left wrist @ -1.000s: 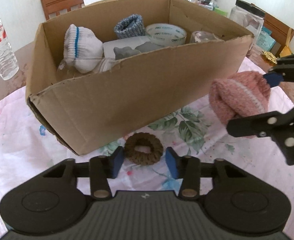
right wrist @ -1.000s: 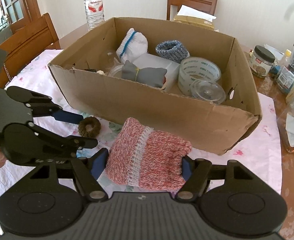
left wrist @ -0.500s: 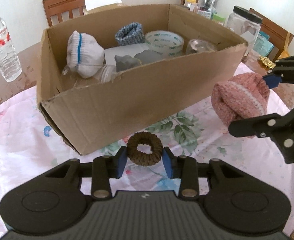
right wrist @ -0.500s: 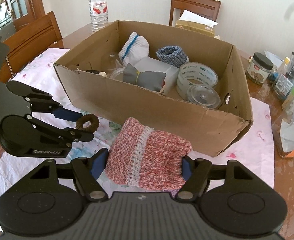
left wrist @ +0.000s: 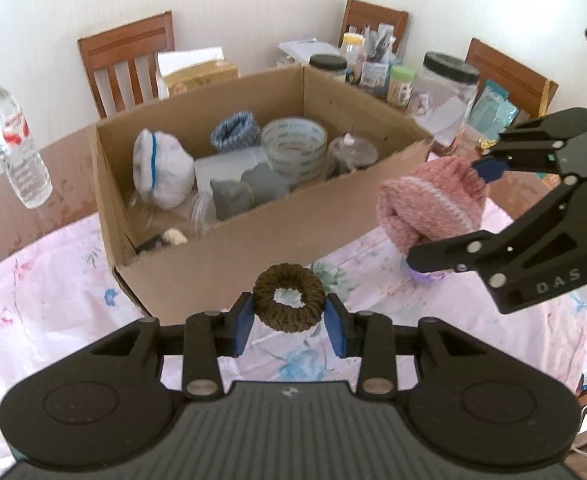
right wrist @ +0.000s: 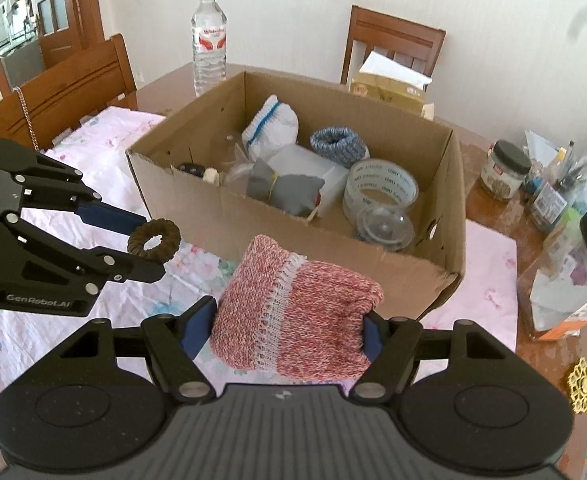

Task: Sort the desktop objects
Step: 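Drop the pink sock and brown ring into the box with both tools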

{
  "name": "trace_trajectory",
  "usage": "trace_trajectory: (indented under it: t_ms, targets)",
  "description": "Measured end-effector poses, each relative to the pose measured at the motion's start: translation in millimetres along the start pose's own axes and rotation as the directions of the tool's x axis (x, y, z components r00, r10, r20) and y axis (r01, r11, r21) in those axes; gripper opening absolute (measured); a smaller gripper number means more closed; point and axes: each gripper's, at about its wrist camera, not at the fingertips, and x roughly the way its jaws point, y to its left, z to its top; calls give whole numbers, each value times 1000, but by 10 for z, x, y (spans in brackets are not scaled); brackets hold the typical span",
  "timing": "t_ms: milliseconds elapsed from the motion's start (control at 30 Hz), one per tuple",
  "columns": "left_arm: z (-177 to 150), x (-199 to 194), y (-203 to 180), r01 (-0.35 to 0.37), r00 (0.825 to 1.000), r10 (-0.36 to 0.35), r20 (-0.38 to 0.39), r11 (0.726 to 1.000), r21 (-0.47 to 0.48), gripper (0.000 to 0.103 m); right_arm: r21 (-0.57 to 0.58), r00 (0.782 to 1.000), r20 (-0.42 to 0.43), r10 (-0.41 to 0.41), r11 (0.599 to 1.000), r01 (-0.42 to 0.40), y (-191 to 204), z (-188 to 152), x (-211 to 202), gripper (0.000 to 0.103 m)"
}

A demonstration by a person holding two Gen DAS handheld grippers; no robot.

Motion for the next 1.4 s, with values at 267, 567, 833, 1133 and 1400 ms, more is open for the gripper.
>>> trace_trajectory:
  t_ms: [267,567,833,1133,1400]
  targets:
    - [190,-189,27,-12,999,12,50,1000,9,37,-21,999,43,-12,1000,13,-42,190,-154,76]
    - [513,-260,168,-31,993,30,111,1000,6,37,-58,997,75,-35,998,39,-97,446,-171,76]
    - [709,-177,278,-54,991,52,122,998,17,37,-78,996,78,-32,996,38,-149,653,-57,76]
    - [805,-39,457,-73,991,73,111,997,-1,37,-96,996,82,-30,995,38,-176,873,90,76]
    - [801,23,568,-103,989,105,100,994,-33,78,-109,996,84,-14,994,23,-150,931,206,90]
